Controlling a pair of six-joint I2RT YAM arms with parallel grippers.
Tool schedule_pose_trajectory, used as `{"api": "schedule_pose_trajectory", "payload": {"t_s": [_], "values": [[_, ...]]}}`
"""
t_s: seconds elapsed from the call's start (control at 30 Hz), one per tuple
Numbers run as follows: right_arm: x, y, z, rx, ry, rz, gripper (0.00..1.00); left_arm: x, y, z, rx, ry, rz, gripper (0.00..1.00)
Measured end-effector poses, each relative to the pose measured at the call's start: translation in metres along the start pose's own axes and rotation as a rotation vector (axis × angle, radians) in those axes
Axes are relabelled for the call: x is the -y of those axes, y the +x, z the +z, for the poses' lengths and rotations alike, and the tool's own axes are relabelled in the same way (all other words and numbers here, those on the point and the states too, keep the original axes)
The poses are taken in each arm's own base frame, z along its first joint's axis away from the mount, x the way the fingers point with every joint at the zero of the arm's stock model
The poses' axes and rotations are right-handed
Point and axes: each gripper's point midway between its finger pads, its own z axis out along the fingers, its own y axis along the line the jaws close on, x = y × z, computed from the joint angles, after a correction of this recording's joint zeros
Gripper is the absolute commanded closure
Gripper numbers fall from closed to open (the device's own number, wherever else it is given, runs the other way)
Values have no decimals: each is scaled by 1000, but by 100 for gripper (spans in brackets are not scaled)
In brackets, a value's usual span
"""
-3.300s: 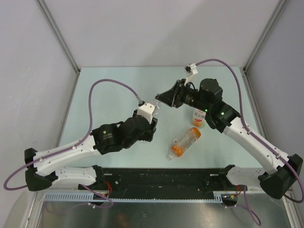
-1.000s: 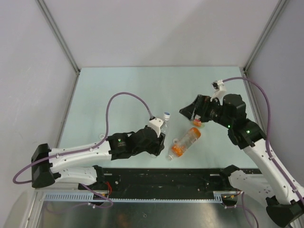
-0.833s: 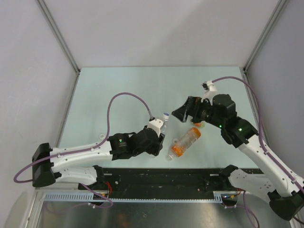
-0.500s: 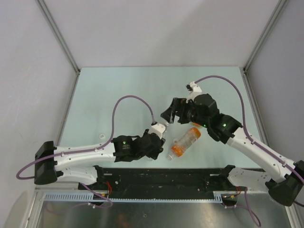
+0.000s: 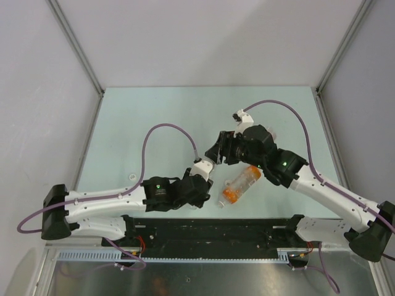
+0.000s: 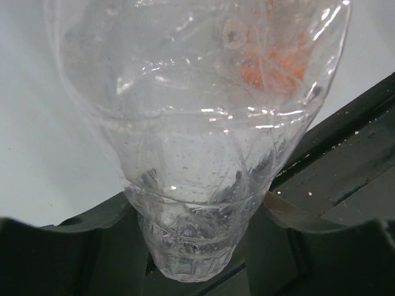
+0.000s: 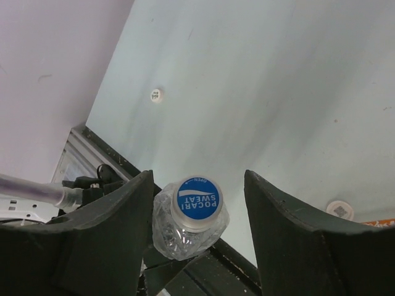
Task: Unscrew the bottle caps
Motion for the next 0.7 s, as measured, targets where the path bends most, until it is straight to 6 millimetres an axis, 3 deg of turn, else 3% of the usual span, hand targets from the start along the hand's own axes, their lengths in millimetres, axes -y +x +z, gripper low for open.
{"api": "schedule_pose_trajectory", "payload": {"t_s": [0.1,0.23,0.33,0.6,0.7], "values": [[0,0,0,1,3,0,46,1,-2,-4,7,5,-3,100],[-2,2,0,-7,-3,-1,78,3,-4,-7,14,12,-9,100],[-4,3,0,-9,-11,3,95,3,-4,-8,17,10,-17,100],[-14,-5,-8,25,-55,11,100,5,-10,-23,58,37,-27,92],[-16,-7,-11,41,-83,27,100,8,-14,-32,85,60,-28,83]]}}
